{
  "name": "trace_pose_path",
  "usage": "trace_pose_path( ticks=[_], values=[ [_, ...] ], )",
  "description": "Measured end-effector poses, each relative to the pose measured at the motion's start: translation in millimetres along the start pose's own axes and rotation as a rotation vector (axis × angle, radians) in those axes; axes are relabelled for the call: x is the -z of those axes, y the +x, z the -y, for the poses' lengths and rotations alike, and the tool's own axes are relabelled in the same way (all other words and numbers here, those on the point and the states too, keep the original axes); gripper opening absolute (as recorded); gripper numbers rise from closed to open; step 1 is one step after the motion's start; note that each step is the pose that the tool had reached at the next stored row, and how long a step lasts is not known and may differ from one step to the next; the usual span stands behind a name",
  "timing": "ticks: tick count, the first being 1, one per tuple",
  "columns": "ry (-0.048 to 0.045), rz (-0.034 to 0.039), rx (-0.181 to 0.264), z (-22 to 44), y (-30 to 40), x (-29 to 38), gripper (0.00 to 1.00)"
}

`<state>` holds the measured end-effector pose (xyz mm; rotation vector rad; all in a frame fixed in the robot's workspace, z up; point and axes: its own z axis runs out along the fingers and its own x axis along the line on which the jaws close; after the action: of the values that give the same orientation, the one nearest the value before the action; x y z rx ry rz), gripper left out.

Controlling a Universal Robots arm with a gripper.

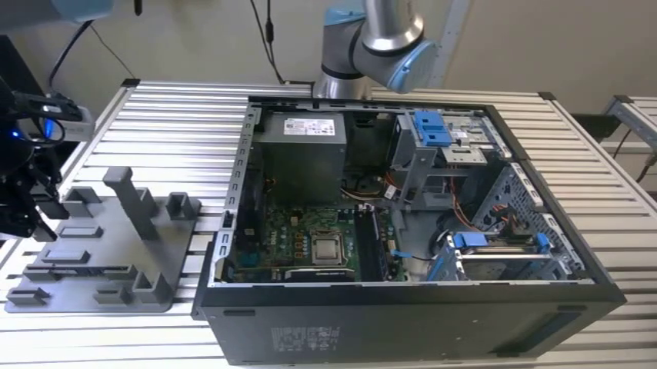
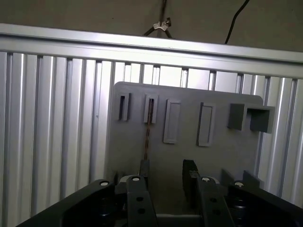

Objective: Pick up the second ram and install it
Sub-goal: 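Pick up the second ram and move it above second insertion slot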

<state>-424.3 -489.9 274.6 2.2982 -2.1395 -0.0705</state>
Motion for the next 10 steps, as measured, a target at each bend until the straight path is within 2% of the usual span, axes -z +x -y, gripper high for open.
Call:
trace_pose_path(
  ticks=[10],
  values=[
    [-0.0004,-0.0007,0.014,-0.1,4.0,-14.8,0.42]
  ],
)
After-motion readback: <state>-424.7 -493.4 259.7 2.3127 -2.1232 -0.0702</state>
